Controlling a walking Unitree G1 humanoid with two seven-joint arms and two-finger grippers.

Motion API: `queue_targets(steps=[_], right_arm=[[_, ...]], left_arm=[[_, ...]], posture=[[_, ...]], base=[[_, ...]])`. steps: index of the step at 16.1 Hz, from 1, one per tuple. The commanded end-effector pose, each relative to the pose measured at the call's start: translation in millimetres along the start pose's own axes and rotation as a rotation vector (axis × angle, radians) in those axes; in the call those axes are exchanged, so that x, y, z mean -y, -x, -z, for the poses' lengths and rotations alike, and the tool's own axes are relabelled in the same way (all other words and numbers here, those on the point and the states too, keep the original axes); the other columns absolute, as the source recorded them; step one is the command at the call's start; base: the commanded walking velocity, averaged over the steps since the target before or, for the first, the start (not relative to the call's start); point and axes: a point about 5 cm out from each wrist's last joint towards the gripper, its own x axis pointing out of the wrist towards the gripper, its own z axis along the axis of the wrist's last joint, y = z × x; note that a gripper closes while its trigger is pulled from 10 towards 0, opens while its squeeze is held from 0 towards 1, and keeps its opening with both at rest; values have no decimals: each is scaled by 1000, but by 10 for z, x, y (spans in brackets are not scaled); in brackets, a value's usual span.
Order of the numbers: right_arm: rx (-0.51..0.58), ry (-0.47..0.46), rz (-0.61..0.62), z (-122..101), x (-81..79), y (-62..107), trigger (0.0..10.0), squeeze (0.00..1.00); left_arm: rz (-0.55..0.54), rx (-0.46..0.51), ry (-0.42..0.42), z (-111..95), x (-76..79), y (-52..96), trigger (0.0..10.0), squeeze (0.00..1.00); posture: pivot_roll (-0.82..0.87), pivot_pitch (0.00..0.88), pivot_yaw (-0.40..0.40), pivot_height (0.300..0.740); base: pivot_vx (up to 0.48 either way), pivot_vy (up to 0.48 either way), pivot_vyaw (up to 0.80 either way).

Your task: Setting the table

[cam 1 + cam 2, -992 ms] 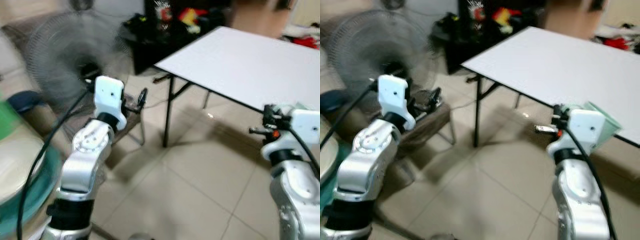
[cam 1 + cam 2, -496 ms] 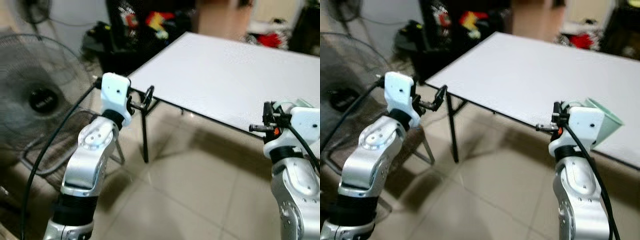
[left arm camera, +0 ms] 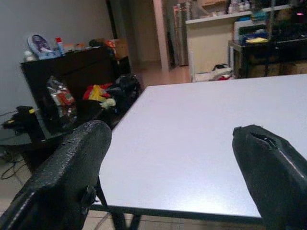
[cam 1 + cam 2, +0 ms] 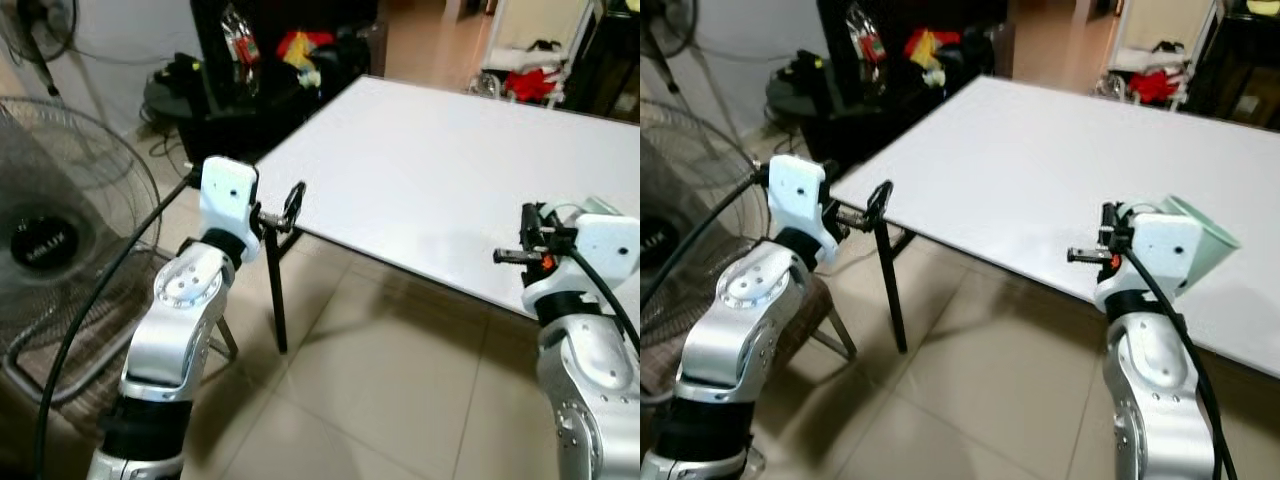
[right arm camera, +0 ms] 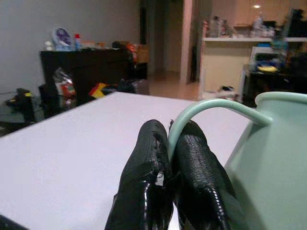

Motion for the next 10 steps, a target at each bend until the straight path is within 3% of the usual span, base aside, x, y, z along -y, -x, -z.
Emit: queue_targets(steps=[1,9,10], right_arm=[[13,-15,-30,-7,-63,-8,10000,0],[27,-20,-59,8,-94,-21,10000,0],[26,-23,-59,11,-96,-20,10000,0]], left_arm=[[-38,-11,-15,30,-124,62,10000,0],[-38,-11,-23,35,-130,113,10000,0],[-35,-11,-24,36,-128,112,10000,0]], posture=[[-11,0,35,740],[10,0,10,740],[7,0,14,740]], base=[[450,0,-800],[445,0,0],[442,0,-800]])
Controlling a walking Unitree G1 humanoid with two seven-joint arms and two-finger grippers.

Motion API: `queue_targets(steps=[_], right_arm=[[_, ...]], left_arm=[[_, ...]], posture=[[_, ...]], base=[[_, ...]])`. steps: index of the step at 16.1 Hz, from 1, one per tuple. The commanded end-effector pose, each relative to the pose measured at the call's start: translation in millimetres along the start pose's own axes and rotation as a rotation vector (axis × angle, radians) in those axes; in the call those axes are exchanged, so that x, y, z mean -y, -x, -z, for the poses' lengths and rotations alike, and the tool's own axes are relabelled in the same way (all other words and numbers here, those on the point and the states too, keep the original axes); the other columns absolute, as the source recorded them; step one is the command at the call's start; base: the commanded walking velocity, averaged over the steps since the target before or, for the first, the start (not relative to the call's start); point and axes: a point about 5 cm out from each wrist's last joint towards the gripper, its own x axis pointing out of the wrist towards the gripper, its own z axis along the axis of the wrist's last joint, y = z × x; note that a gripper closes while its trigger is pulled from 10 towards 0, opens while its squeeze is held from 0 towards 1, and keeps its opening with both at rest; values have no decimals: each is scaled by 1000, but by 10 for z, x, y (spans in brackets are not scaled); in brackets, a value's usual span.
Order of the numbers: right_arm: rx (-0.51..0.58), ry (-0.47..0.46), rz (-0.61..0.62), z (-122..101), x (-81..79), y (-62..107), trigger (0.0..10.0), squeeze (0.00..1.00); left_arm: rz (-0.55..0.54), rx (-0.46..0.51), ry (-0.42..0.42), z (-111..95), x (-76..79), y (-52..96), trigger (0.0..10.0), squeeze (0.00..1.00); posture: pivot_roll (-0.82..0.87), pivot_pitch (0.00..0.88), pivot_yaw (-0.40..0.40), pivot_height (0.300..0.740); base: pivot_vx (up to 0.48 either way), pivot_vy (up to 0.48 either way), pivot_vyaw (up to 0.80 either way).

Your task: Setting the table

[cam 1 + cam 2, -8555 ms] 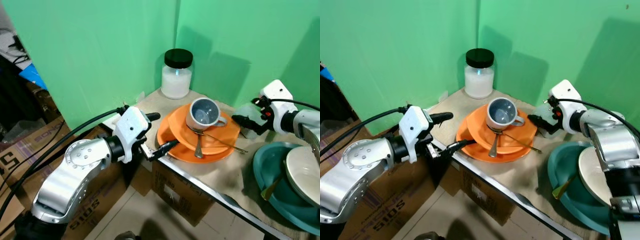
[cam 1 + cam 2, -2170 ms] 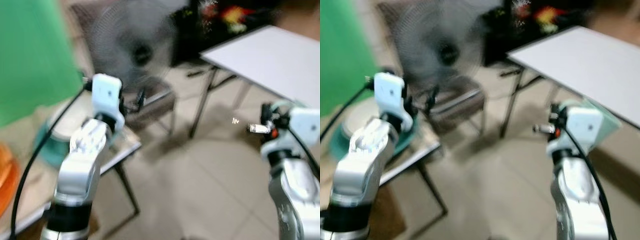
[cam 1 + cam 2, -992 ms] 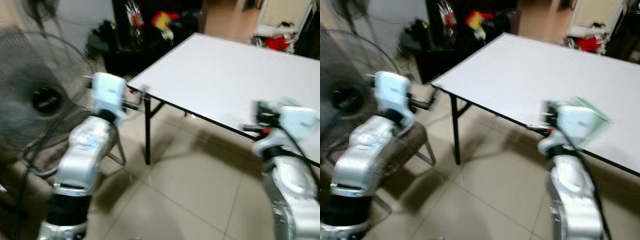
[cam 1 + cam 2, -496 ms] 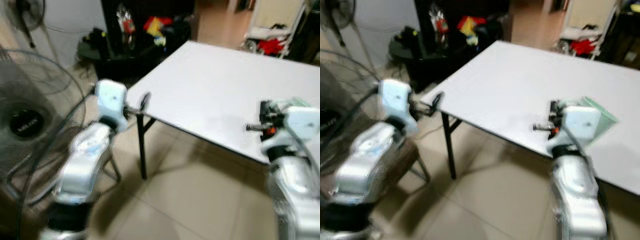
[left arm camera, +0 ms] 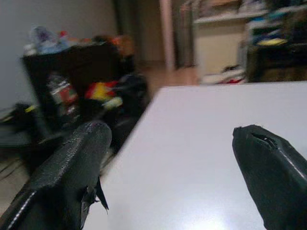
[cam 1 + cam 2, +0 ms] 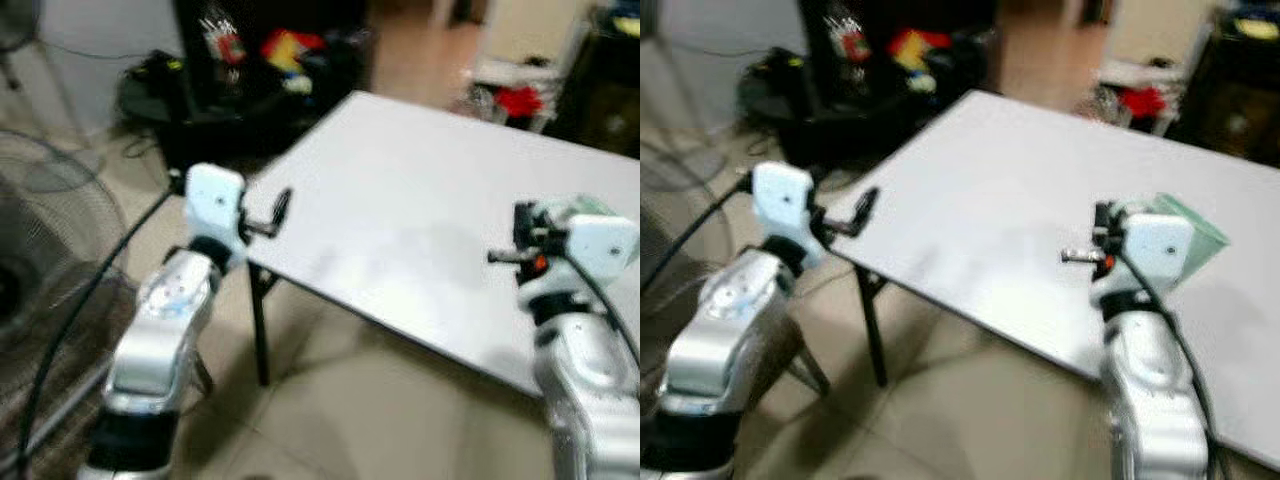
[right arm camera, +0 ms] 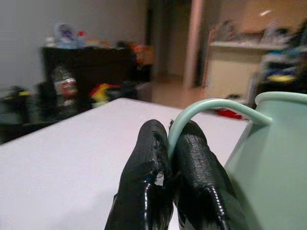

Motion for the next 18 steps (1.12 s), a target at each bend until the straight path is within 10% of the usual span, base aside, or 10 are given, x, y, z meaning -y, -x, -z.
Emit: queue_targets(steps=[1,18], right_arm=[[15,9,16,-26,63,16,10000,0],[37,47,-96,-23,-47,-28,10000,0]], left_arm=[[33,28,1,-72,68,-38,10000,0],[76,6,-30,-43,92,9,10000,0]], posture=[[4,0,18,740],[23,0,11,740]], base=[[446,0,-800],[334,0,-277]])
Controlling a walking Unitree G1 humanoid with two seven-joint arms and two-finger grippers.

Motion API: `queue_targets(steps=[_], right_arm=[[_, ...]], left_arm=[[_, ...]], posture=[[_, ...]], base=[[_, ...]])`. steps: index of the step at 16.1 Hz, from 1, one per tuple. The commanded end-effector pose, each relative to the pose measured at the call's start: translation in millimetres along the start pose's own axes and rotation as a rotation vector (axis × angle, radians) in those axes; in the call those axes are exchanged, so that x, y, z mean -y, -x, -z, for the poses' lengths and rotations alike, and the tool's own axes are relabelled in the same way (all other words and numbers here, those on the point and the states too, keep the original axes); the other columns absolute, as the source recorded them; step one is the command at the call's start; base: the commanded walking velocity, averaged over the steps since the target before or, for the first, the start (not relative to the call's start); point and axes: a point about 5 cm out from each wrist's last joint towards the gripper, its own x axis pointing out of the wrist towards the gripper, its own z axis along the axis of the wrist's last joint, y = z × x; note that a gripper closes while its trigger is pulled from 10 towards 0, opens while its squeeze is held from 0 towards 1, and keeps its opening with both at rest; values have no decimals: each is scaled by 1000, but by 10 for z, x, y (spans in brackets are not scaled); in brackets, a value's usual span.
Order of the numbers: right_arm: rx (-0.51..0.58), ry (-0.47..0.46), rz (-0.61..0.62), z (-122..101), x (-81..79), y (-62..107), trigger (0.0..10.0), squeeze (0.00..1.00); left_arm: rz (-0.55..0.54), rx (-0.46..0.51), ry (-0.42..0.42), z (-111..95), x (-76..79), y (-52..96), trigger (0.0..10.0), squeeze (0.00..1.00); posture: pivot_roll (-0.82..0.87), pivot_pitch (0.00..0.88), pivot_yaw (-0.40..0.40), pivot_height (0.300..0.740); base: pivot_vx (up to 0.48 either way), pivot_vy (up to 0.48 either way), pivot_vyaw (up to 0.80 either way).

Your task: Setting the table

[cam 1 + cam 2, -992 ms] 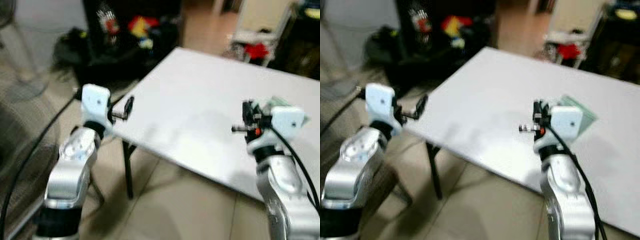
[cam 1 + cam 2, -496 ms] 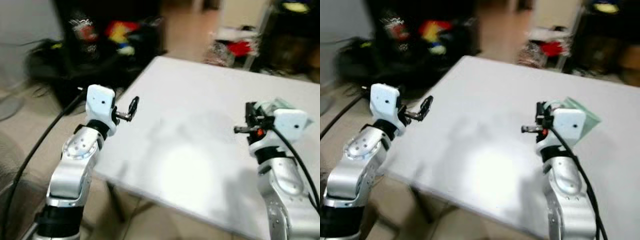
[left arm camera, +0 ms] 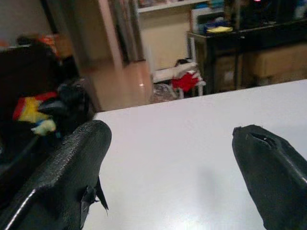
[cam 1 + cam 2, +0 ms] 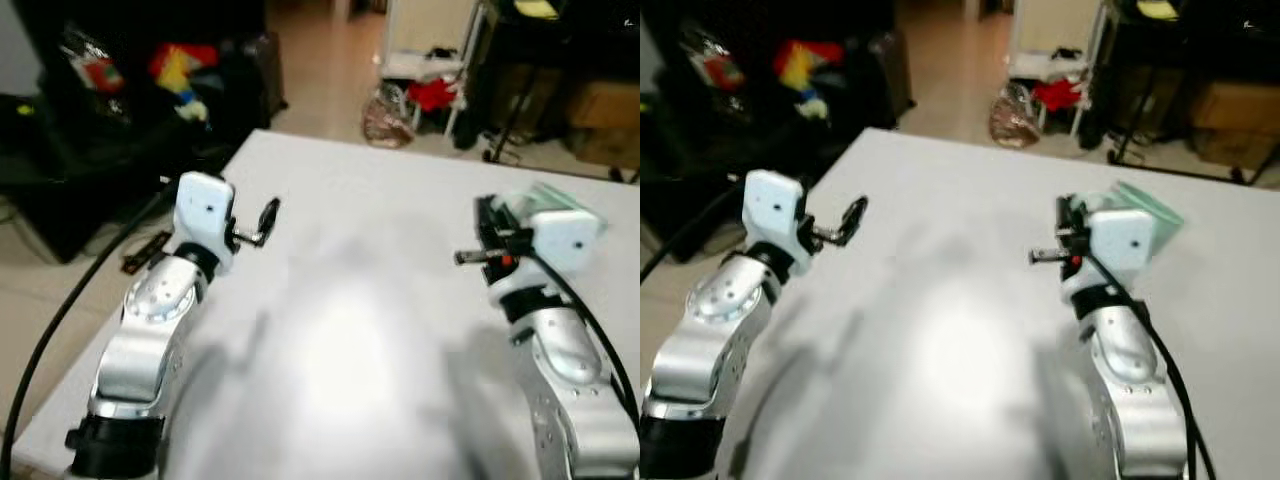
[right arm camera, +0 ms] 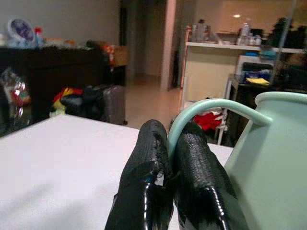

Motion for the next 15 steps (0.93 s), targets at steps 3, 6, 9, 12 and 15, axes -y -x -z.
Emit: queue_targets(steps=[3,6,9,12,15], right_arm=[[10,46,-58,66,46,-124,10000,0],[34,75,-106,147,4,-256,10000,0],[56,44,-187,272,-66,-328,10000,0],[56,24,-343,409,-193,-427,10000,0],[51,5,-360,460,-210,-471,10000,0]], left_arm=[[46,35,-5,-77,65,46,10000,0],[72,35,-6,-88,68,89,10000,0],[110,22,1,-96,89,104,10000,0],[158,13,-9,-116,112,116,10000,0],[159,-5,-18,-107,116,114,10000,0]], posture=[[35,0,1,740],[51,0,-4,740],[58,0,8,740],[70,0,16,740],[73,0,19,740]], base=[[0,0,0],[0,0,0],[0,0,0],[0,0,0],[0,0,0]])
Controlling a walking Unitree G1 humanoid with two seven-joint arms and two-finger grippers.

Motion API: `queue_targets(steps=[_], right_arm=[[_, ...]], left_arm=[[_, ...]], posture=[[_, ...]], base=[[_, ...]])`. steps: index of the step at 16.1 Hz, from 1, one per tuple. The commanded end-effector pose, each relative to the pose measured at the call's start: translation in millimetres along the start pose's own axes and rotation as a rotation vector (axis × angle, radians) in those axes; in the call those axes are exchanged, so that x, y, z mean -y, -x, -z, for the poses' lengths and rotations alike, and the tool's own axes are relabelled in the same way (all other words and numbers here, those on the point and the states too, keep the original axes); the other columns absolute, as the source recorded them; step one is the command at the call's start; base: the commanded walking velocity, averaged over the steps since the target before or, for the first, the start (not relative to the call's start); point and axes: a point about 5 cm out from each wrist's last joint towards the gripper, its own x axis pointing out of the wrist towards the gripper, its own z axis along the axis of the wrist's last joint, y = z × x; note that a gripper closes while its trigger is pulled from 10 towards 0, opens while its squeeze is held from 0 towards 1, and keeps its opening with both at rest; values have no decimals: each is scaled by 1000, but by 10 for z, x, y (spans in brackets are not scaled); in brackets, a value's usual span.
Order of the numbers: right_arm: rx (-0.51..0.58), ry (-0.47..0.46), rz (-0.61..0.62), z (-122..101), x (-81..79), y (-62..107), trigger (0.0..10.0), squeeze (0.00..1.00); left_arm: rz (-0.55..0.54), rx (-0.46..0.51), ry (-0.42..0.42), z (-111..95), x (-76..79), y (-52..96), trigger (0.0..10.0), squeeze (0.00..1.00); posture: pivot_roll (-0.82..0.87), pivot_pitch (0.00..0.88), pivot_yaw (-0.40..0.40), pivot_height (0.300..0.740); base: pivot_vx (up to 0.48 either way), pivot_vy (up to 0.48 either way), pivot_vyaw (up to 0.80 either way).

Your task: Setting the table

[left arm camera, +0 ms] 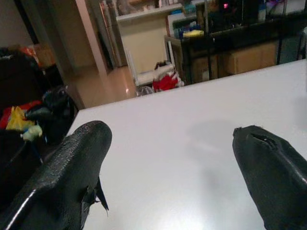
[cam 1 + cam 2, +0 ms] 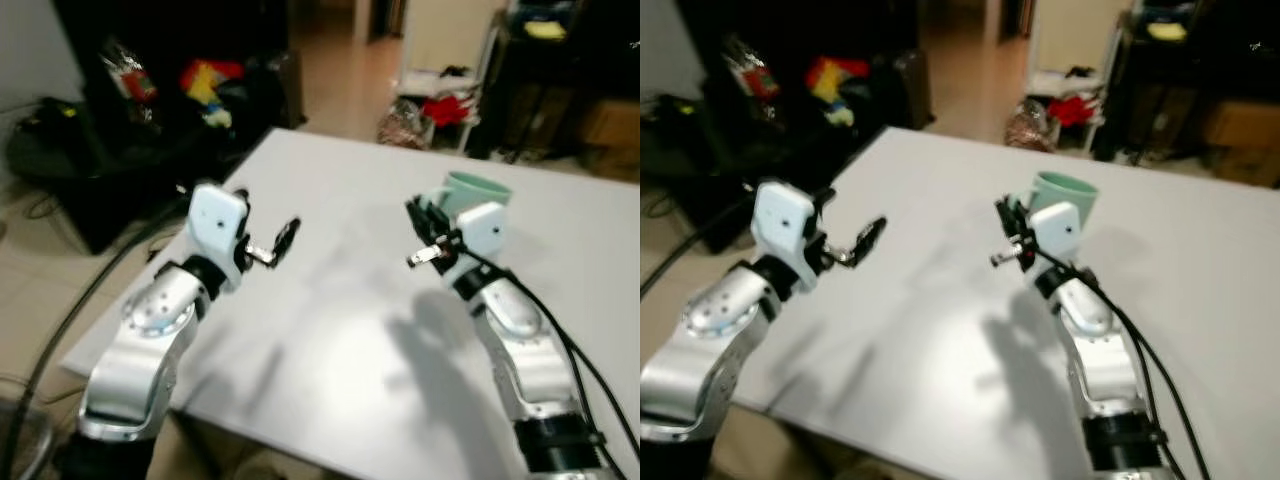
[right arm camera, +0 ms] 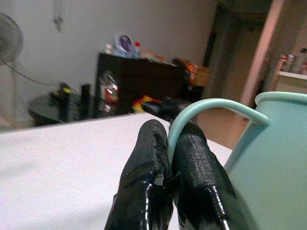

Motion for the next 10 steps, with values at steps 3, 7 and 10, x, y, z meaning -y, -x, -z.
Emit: queue_targets(steps=[3,7,10], right_arm=[[17,-6,-22,24,9,-26,10000,0],[14,0,-38,88,33,-22,10000,0],[4,10,-49,136,50,-43,10000,0]], left_arm=[[7,-11,-6,-17,-9,-5,10000,0],[18,-14,-4,-20,2,-27,10000,0],[22,-17,-6,-22,1,-21,10000,0]], posture=[[68,0,24,740],[64,0,32,740],[69,0,31,740]], base=[[0,0,0],[0,0,0],[0,0,0]])
